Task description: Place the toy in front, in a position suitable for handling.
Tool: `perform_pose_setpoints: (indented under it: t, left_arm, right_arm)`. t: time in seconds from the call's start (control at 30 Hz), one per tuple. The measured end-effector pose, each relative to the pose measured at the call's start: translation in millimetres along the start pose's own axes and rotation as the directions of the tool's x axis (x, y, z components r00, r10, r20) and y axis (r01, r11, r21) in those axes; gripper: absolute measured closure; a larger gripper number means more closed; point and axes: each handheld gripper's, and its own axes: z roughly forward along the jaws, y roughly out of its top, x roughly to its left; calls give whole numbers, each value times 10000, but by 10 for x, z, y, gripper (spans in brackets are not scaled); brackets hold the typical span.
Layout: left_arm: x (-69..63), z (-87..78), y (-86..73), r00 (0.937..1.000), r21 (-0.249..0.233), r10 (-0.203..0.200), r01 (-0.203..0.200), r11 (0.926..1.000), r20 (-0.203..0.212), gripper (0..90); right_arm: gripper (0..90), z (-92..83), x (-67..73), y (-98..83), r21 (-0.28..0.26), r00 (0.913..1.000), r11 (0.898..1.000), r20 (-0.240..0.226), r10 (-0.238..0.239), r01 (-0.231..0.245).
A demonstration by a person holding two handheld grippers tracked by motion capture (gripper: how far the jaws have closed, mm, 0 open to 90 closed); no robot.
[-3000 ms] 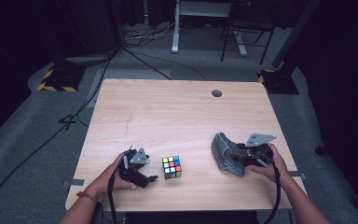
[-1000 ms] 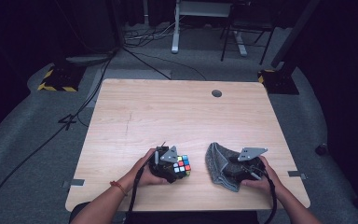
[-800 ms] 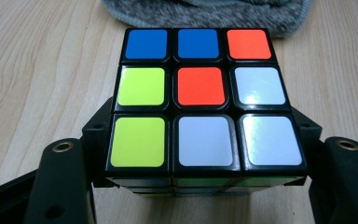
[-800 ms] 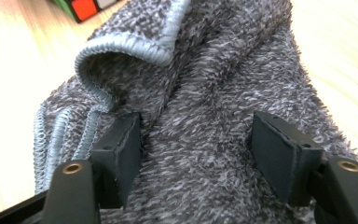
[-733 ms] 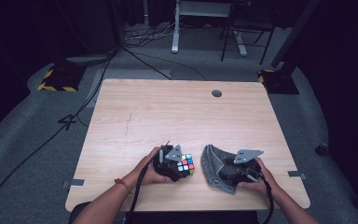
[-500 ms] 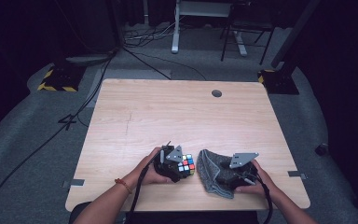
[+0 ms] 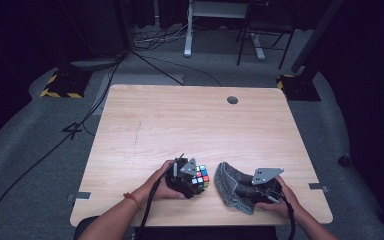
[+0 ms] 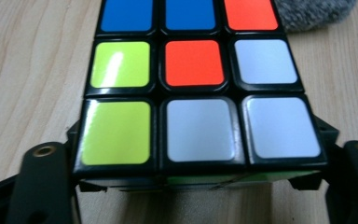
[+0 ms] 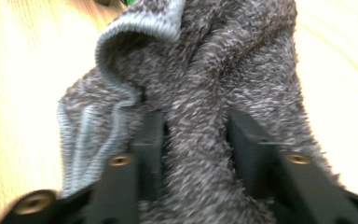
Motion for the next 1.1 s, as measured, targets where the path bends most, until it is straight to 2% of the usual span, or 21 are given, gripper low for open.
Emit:
perform_pose_setpoints:
  t: [0.03, 0.07, 0.2, 0.27, 0.43, 0.57, 0.7, 0.73, 0.87, 1.1]
  left_arm:
    - [0, 0, 0, 10000, 0, 0, 0, 10000, 0, 309]
    - [6, -12, -11, 10000, -76, -5, 5, 10000, 66, 329]
    - [-7, -20, -17, 9999, -49, 68, -68, 10000, 74, 333]
    - [-7, -17, -10, 9997, -50, 194, -194, 9998, 166, 335]
    - [-49, -40, 16, 9996, 36, 280, -280, 9996, 58, 335]
    - [-69, -152, 62, 9993, -399, 379, -377, 9985, 54, 336]
    - [-70, -208, 84, 9989, -480, 460, -460, 9978, -14, 337]
    - [-73, -238, 99, 9984, -485, 547, -553, 9973, -144, 337]
    - [-65, -270, 101, 9982, -495, 560, -571, 9971, -233, 337]
    - [-86, -256, 148, 9978, -445, 635, -642, 9969, -170, 337]
  right_arm:
    - [673, 0, 0, 0, 0, 10000, 10000, 0, 0, 0]
    - [732, -6, -41, -13, -81, 10000, 9999, -26, 74, -75]
    - [762, -12, -72, -22, -173, 9999, 9998, -92, 58, -59]
    - [779, -26, -78, -21, -145, 9999, 9998, 90, -117, 118]
    - [784, -45, -142, -46, -300, 9999, 9995, 104, 89, -86]
    - [790, -110, -236, -53, -588, 9984, 9979, 468, 317, -290]
    - [791, -144, -283, -60, -771, 9973, 9960, 554, 487, -444]
    - [792, -153, -291, -45, -806, 9971, 9959, 602, 465, -416]
    - [793, -177, -304, 20, -1054, 9970, 9940, 684, 366, -293]
    - [793, -236, -332, 59, -1377, 9964, 9902, 777, 330, -221]
